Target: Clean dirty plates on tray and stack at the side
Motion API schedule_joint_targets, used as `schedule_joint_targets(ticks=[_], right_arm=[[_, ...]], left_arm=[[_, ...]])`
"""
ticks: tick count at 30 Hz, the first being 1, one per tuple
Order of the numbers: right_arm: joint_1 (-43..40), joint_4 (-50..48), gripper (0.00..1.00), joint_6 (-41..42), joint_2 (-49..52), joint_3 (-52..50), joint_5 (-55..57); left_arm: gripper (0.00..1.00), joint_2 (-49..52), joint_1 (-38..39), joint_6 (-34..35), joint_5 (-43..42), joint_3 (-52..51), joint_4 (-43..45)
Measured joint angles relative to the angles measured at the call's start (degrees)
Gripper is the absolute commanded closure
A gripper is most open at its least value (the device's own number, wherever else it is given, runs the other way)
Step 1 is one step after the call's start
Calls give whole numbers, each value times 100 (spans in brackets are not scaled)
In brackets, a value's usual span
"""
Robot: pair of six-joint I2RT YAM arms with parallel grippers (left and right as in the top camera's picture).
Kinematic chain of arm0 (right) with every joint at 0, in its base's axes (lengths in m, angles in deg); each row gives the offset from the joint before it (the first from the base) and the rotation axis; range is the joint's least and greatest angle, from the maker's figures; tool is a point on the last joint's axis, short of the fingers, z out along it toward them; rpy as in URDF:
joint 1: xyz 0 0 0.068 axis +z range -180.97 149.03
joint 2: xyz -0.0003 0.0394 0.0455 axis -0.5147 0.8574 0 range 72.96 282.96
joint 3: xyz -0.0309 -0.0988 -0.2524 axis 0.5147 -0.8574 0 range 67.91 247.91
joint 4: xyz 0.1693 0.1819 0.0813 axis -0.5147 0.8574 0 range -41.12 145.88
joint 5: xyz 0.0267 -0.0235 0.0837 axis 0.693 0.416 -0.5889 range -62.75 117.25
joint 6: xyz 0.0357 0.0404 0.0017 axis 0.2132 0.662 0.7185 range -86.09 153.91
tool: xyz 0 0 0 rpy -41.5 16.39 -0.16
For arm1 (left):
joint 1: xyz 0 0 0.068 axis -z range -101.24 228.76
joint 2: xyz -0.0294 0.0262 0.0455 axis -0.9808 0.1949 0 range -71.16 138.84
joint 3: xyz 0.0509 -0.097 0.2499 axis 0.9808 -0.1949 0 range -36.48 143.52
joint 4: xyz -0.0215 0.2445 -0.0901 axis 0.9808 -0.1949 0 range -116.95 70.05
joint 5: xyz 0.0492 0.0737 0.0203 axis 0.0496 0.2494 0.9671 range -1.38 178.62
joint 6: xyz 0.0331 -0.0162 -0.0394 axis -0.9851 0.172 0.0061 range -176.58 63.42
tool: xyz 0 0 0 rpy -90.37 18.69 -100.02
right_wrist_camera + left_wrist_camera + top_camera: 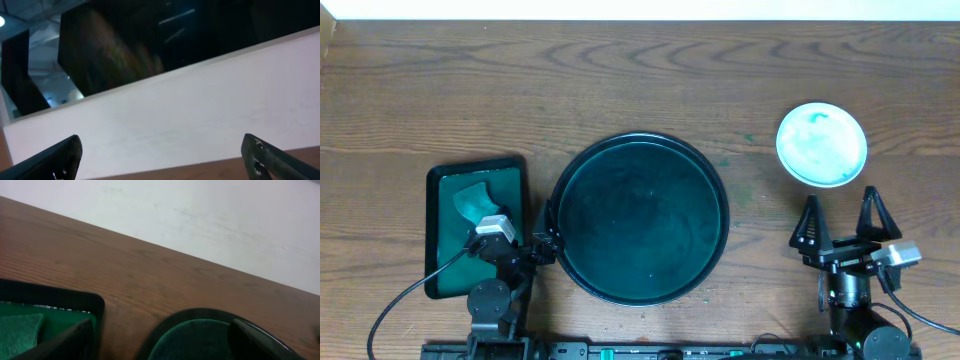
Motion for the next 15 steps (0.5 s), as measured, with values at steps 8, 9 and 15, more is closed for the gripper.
schedule_joint_targets(ticks=[8, 9, 15], right_arm=[[0, 623, 1, 76, -4, 0, 269], [0, 763, 1, 98, -7, 2, 313], [-2, 1904, 1, 181, -11, 2, 439]], left_arm=[[14, -2, 0, 0, 0, 0, 0], [14, 0, 0, 0, 0, 0, 0], [14, -2, 0, 0, 0, 2, 0]])
